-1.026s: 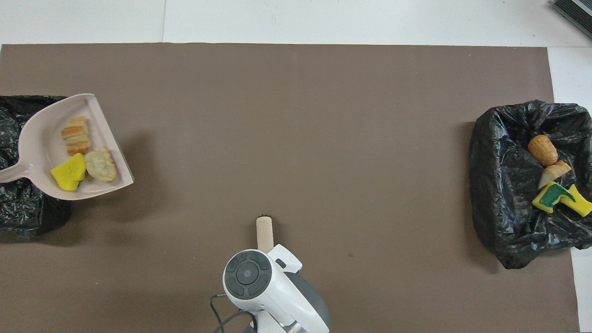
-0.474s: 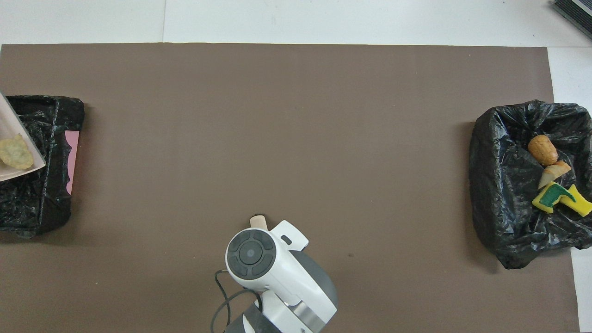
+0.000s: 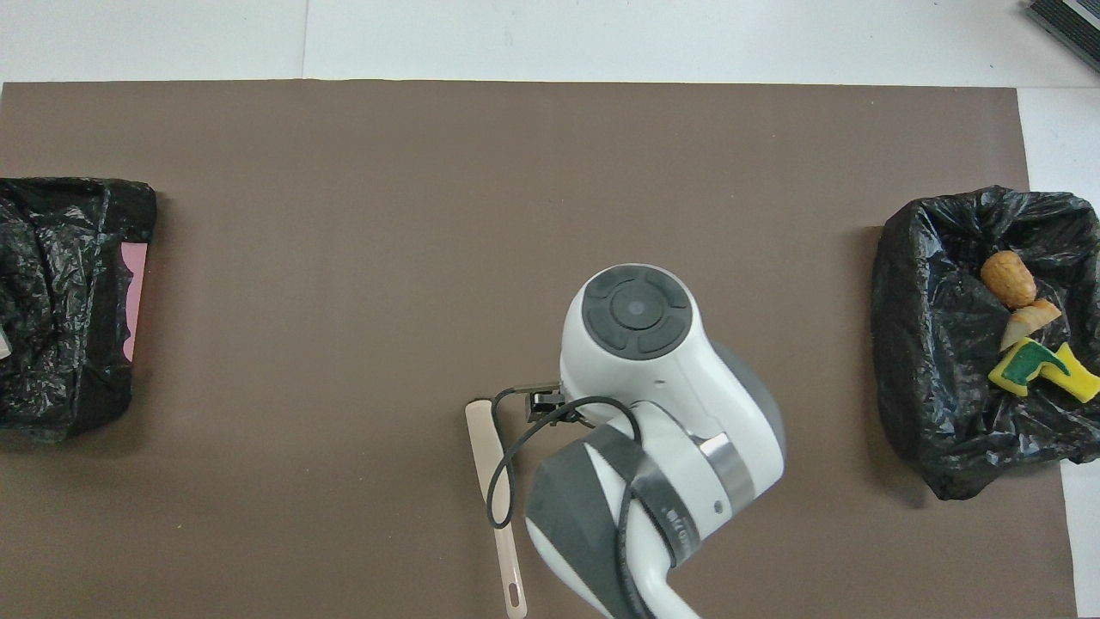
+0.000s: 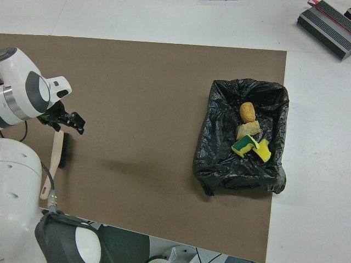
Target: Sweep and dump trash in bin
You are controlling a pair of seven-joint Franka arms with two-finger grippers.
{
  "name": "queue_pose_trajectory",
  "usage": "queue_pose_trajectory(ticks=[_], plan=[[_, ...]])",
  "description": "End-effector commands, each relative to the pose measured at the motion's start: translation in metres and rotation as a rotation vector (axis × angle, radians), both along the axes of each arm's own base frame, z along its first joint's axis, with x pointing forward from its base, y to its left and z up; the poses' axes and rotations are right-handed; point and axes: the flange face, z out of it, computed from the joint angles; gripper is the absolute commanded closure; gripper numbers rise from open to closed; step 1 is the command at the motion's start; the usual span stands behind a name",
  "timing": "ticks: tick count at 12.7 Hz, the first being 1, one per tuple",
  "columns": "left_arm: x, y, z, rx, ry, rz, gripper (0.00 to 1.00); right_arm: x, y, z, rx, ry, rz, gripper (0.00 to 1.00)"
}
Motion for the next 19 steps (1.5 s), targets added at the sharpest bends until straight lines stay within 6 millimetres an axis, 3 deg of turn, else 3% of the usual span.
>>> queue_pose_trajectory(ticks=[1,7,10,13,15,17,19], plan=[[-0.002,-0.003,0.011,0.113,0.063,-0.021,1.00,0.018,-0.042,0.026,0.013,-0.026,0.041,0.00],[-0.008,-0.007,0.032,0.252,0.140,-0.049,1.00,0.080,-0.167,0.082,0.001,-0.110,0.125,0.00],[-0.009,-0.014,0.057,0.336,0.143,-0.075,1.00,0.095,-0.227,0.098,-0.021,-0.155,0.062,0.00],[0.005,-0.043,0.059,0.416,0.194,-0.123,1.00,0.102,-0.276,0.099,-0.081,-0.167,0.017,0.00],[0.012,-0.057,0.070,0.450,0.190,-0.142,1.00,0.104,-0.296,0.102,-0.092,-0.174,0.009,0.00],[0.020,-0.073,0.088,0.463,0.193,-0.123,1.00,0.104,-0.336,0.119,-0.079,-0.184,-0.061,0.00],[0.028,-0.106,0.095,0.450,0.202,-0.116,1.00,0.092,-0.338,0.138,-0.074,-0.196,-0.069,0.00]])
